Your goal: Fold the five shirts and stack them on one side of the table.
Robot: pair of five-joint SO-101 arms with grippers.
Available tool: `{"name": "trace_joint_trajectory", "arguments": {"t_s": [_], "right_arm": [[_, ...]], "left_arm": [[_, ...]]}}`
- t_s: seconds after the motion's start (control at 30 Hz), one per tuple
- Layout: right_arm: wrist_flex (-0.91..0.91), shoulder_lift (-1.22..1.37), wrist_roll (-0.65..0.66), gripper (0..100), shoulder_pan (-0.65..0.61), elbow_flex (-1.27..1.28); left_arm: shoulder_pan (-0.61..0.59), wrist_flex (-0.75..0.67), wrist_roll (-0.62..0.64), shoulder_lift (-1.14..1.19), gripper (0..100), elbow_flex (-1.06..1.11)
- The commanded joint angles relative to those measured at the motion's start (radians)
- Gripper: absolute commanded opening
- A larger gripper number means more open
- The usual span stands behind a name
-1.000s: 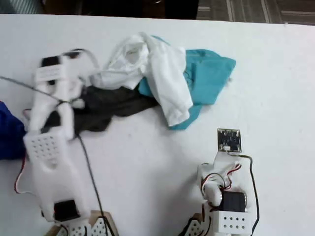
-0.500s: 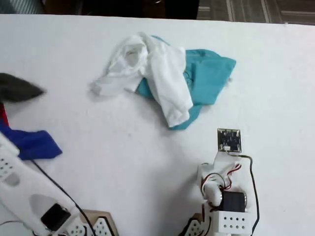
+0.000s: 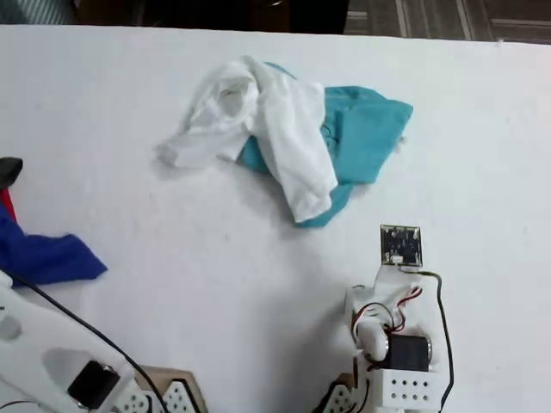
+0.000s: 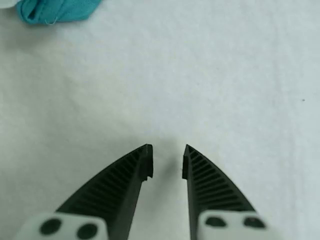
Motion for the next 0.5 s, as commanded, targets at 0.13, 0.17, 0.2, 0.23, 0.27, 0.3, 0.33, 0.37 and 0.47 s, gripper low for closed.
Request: {"name": "trace_joint_trajectory", "arguments": {"t_s": [0.13,0.17,0.2,0.23,0.27,0.3,0.33,0.37,0.47], "right_arm": [[-0.019,0.002,-0.006,10.6,0.007,0.009],[-0.019,0.002,-0.006,10.6,0.007,0.009],[-0.019,0.002,-0.006,10.6,0.007,0.009],[-0.019,0.002,-0.006,10.6,0.007,0.009],[-0.019,0.002,-0.006,10.6,0.005,0.009],[-0.019,0.002,-0.006,10.6,0.004,0.009],[-0.019,0.002,-0.008,10.6,0.004,0.009],[-0.019,0.002,-0.008,10.6,0.004,0.009],[-0.019,0.002,-0.008,10.6,0.004,0.009]], "left_arm": [[0.044,0.014,-0.063,-0.066,25,0.111],[0.06,0.014,-0.063,-0.066,25,0.113],[0.074,0.014,-0.063,-0.066,24,0.11],[0.094,0.014,-0.063,-0.068,24,0.105],[0.11,0.014,-0.061,-0.068,24,0.093],[0.127,0.014,-0.058,-0.068,24,0.073],[0.144,0.014,-0.058,-0.068,24,0.051],[0.161,0.014,-0.058,-0.068,24,0.028],[0.209,0.014,-0.057,-0.068,24,-0.05]]}}
